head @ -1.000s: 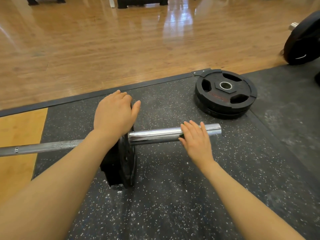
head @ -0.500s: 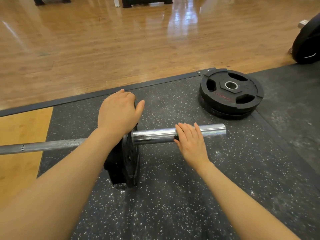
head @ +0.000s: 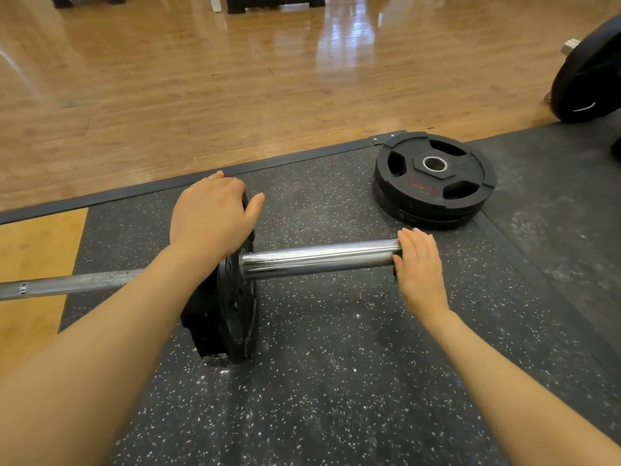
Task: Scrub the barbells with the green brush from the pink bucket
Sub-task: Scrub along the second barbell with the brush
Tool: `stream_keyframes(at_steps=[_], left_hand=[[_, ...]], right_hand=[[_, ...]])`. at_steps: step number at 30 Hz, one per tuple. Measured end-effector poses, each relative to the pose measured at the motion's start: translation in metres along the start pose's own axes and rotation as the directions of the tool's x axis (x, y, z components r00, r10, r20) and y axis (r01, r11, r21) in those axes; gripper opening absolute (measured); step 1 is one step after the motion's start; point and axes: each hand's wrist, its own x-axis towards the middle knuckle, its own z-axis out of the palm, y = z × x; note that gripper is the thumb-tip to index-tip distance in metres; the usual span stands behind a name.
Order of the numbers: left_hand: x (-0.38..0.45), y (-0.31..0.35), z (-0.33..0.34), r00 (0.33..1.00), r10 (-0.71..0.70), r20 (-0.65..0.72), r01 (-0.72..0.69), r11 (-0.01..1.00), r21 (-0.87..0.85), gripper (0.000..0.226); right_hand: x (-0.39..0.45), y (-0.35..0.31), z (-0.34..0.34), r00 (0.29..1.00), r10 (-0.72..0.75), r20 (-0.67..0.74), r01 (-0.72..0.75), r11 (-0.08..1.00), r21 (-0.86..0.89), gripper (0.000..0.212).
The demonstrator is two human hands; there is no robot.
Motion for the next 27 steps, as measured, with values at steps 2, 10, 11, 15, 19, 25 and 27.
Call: stream_keyframes(at_steps=[2,10,11,15,19,25,27], left_hand=[[-0.001,0.001,-0.002,1.000,-0.011,-0.002,0.011,1.000,-0.003,0.047],[0.002,0.002,-0.002,1.000,0.000,-0.023,0.000,1.000,-0.013,0.046],[0.002,0.002,-0.002,1.000,0.002,-0.028,-0.003,1.000,-0.015,0.046],[0.004,0.000,0.000,0.999,0.001,-0.054,-0.001,1.000,-0.016,0.048],[0.007,-0.003,0.004,0.996,0.010,-0.088,-0.010,1.000,-0.004,0.048],[0.009,-0.002,0.003,0.996,0.041,-0.085,-0.040,0.999,0.018,0.048],[0.011,-0.002,0.003,0.996,0.040,-0.085,-0.038,0.999,0.021,0.048]], right_hand=[[0.000,-0.011,0.007,0.999,-0.015,-0.035,0.014,1.000,-0.012,0.045],[0.010,-0.073,0.023,0.939,-0.344,-0.008,0.344,0.938,0.030,0.039],[0.010,-0.084,0.028,0.929,-0.370,0.009,0.370,0.929,0.034,0.038],[0.009,-0.093,0.034,0.929,-0.366,0.062,0.368,0.929,-0.033,0.046],[-0.002,-0.059,0.028,0.859,-0.474,0.195,0.498,0.861,-0.100,0.075],[0.002,-0.038,0.017,0.870,-0.465,0.162,0.486,0.864,-0.131,0.059],[0.006,-0.045,0.017,0.895,-0.428,0.126,0.438,0.896,-0.071,0.060]])
